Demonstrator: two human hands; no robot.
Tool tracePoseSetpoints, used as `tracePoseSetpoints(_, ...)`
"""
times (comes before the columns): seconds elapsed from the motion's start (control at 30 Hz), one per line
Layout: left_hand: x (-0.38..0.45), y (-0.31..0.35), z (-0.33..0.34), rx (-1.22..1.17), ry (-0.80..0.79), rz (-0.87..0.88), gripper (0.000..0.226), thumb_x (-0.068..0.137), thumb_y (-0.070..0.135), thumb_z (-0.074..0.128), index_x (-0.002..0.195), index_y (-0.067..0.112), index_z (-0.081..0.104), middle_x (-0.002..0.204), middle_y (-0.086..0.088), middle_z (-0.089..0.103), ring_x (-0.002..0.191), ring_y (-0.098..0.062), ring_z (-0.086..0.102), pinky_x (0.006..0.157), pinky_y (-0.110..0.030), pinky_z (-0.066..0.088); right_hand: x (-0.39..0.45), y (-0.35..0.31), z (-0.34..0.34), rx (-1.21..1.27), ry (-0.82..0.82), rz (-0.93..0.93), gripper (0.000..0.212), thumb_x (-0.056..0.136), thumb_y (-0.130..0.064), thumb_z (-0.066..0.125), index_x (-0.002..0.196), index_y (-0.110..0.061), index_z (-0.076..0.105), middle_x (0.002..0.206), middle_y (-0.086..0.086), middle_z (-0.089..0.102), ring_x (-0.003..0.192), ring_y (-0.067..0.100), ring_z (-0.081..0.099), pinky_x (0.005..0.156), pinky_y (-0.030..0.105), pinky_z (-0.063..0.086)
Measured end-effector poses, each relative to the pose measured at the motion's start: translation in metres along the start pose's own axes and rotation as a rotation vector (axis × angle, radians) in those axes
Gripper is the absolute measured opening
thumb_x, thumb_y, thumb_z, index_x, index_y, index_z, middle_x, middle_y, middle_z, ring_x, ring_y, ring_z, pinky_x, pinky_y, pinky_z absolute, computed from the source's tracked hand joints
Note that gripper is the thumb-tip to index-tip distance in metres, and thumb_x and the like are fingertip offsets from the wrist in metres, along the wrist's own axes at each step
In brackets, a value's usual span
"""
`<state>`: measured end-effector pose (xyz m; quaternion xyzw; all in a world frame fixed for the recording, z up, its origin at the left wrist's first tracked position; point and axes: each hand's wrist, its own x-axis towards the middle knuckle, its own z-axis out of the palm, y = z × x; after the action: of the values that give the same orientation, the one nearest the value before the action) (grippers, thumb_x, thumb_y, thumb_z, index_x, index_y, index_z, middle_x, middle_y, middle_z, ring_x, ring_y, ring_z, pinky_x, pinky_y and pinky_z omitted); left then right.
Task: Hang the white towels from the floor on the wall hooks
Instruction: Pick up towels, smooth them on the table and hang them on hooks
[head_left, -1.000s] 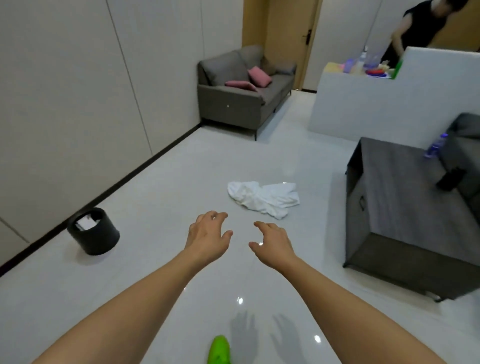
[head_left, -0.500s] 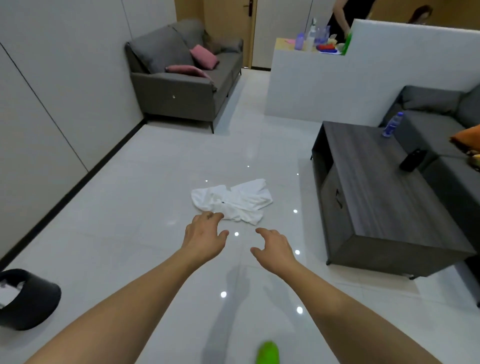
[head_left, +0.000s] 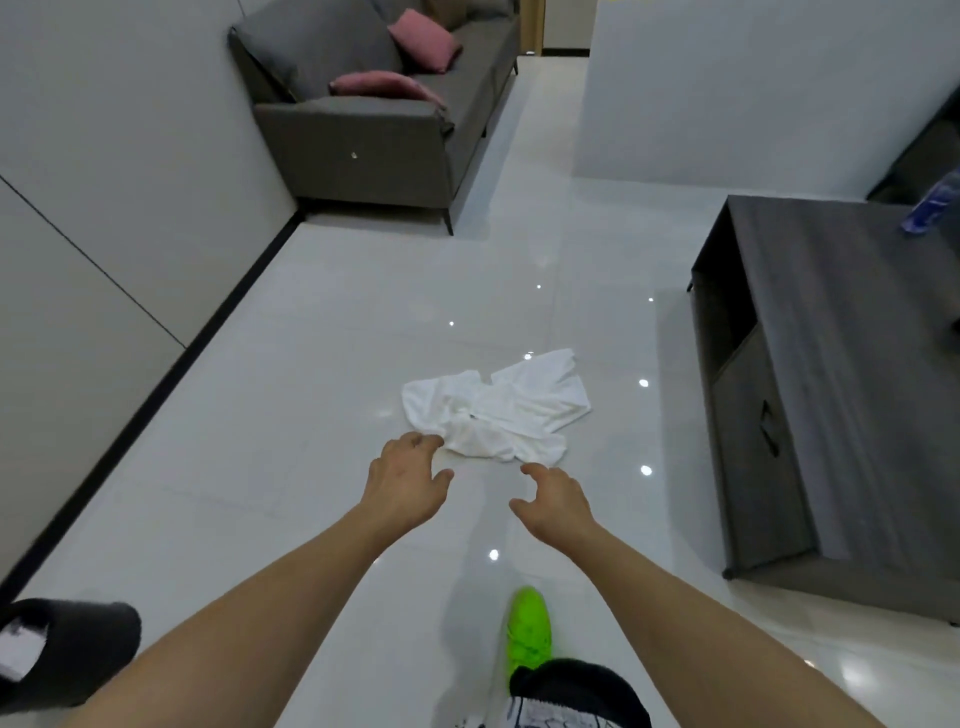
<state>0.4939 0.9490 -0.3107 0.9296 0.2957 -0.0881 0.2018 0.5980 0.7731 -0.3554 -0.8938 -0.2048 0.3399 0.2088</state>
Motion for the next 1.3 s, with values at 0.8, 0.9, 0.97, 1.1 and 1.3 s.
tracePoseSetpoints(0.8, 0.397, -0.026, 0.135, -0.120, -0.421, -0.119, 0.047, 0.095, 0.035, 0.055, 0.138, 0.015, 0.051, 0.137, -0.013, 0.051, 0.127, -0.032, 0.046, 0.102, -0.040, 0.039, 0.382, 0.041, -0.015, 0.074, -0.199, 0.372, 0.059, 0.090, -0.032, 0.062, 0.145, -0.015, 0.045, 0.137, 0.014, 0.053, 0.124, 0.030, 0.052, 0.100, 0.034, 0.042)
tracePoseSetpoints(0.9, 0.445, -0.046, 0.174, -0.108, -0.507, -0.157, 0.046, 0.095, 0.034, 0.055, 0.137, 0.015, 0.052, 0.137, -0.013, 0.052, 0.126, -0.032, 0.047, 0.102, -0.038, 0.038, 0.437, 0.055, 0.012, 0.083, -0.254, 0.423, 0.058, 0.091, -0.030, 0.062, 0.144, -0.014, 0.045, 0.136, 0.014, 0.055, 0.124, 0.028, 0.052, 0.097, 0.032, 0.042)
tracePoseSetpoints(0.97, 0.476, -0.060, 0.206, -0.094, -0.548, -0.172, 0.045, 0.094, 0.034, 0.056, 0.135, 0.016, 0.053, 0.134, -0.012, 0.053, 0.124, -0.032, 0.049, 0.101, -0.038, 0.039, 0.476, 0.069, 0.035, 0.067, -0.302, 0.447, 0.058, 0.091, -0.029, 0.061, 0.145, -0.014, 0.044, 0.134, 0.012, 0.056, 0.124, 0.027, 0.051, 0.096, 0.031, 0.041)
tracePoseSetpoints(1.1, 0.534, -0.094, 0.280, -0.071, -0.579, -0.162, 0.045, 0.094, 0.034, 0.057, 0.135, 0.015, 0.054, 0.131, -0.013, 0.055, 0.125, -0.031, 0.049, 0.103, -0.038, 0.038, 0.561, 0.111, 0.085, 0.042, -0.317, 0.459, 0.056, 0.091, -0.028, 0.062, 0.142, -0.012, 0.047, 0.134, 0.011, 0.056, 0.126, 0.028, 0.050, 0.097, 0.033, 0.041)
tracePoseSetpoints(1.3, 0.598, -0.142, 0.392, -0.048, -0.628, -0.171, 0.045, 0.094, 0.037, 0.055, 0.134, 0.017, 0.053, 0.131, -0.012, 0.055, 0.124, -0.028, 0.050, 0.105, -0.033, 0.034, 0.661, 0.195, 0.164, -0.019, -0.307, 0.495, 0.052, 0.089, -0.024, 0.062, 0.139, -0.014, 0.051, 0.132, 0.010, 0.059, 0.125, 0.026, 0.052, 0.098, 0.031, 0.042)
